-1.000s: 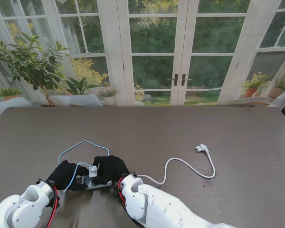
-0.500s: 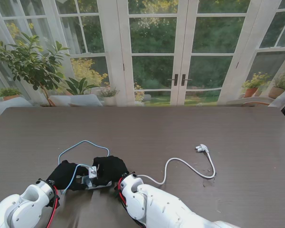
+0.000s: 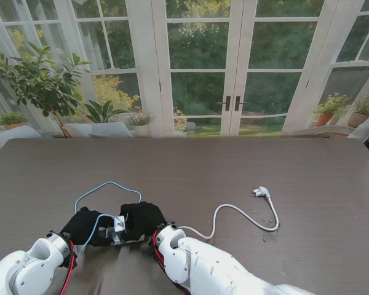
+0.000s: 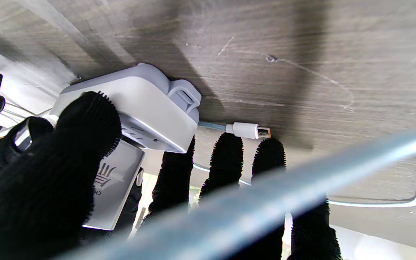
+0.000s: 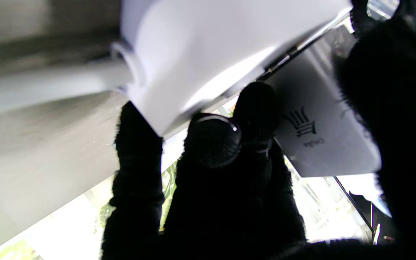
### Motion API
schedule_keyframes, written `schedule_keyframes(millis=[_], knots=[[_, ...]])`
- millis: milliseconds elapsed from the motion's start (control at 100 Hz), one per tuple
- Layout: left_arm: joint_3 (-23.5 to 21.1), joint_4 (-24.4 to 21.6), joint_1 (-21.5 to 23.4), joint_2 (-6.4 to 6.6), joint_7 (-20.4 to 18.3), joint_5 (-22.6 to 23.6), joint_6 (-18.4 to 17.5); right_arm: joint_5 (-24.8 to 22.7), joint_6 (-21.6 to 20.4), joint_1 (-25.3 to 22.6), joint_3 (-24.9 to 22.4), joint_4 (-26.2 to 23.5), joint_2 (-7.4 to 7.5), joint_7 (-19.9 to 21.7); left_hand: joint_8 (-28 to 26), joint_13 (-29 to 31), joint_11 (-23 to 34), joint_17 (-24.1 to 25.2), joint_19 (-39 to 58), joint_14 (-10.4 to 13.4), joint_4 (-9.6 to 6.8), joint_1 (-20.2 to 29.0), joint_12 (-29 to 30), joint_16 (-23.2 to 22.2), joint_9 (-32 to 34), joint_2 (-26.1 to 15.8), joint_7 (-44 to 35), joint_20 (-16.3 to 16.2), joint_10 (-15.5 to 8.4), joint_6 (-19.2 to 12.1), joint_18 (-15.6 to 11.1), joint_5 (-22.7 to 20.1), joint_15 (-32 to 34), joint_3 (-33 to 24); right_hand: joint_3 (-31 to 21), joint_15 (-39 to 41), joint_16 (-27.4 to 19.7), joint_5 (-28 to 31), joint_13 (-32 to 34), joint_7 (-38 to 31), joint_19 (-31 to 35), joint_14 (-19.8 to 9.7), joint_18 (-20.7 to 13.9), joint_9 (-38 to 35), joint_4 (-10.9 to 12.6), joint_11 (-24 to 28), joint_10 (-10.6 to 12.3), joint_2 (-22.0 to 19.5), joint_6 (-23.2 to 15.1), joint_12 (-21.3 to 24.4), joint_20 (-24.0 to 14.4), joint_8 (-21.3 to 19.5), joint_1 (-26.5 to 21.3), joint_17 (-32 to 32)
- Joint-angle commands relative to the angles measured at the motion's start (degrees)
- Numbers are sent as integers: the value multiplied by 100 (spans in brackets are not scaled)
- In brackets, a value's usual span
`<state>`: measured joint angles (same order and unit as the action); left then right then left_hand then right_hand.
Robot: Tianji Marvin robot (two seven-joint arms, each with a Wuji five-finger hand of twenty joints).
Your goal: Set up the charging station
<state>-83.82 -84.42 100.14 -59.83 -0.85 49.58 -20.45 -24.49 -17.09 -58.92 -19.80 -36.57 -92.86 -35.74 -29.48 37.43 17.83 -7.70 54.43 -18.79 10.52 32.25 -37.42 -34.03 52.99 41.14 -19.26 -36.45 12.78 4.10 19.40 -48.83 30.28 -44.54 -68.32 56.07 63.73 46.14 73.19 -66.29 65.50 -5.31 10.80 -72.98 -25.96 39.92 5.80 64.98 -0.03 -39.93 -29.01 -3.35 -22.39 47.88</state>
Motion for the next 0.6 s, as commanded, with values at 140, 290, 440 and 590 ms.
schedule_keyframes(millis=[140,290,440,590], knots=[[3,60,44,1,-165,31,-2,-65,21,-188,155,406,71,273,-161,288,40,30,194,-157,57,324,-86,-92,162,-432,-446,-55,40,-239,139,-456,211,-145,-1419,-350,-2589,1324,193,-937,286,842,-304,-350,252,-157,-602,-266,-1597,-46,-1,-593,-805,25],[-8,53,50,2,-170,39,2,-89,-30,-156,223,536,39,323,-161,311,50,23,206,-157,60,318,-91,-98,189,-446,-453,-58,36,-230,139,-469,227,-133,-1421,-327,-2572,1323,193,-940,298,829,-349,-341,255,-148,-590,-290,-1610,-79,-5,-613,-800,39],[5,62,41,4,-184,34,7,-118,-55,-136,265,631,5,303,-162,331,61,16,227,-160,71,329,-99,-117,207,-446,-471,-64,28,-225,137,-490,268,-124,-1396,-330,-2570,1306,185,-928,298,843,-366,-327,249,-161,-586,-321,-1606,-84,-4,-621,-767,39],[14,65,36,4,-194,21,8,-210,65,-125,270,493,88,270,-158,327,68,16,235,-151,70,341,-105,-125,212,-449,-473,-63,20,-226,136,-487,285,-108,-1325,-545,-2674,1180,170,-848,254,791,-298,-298,197,-291,-526,-300,-1620,38,7,-564,-605,-45]])
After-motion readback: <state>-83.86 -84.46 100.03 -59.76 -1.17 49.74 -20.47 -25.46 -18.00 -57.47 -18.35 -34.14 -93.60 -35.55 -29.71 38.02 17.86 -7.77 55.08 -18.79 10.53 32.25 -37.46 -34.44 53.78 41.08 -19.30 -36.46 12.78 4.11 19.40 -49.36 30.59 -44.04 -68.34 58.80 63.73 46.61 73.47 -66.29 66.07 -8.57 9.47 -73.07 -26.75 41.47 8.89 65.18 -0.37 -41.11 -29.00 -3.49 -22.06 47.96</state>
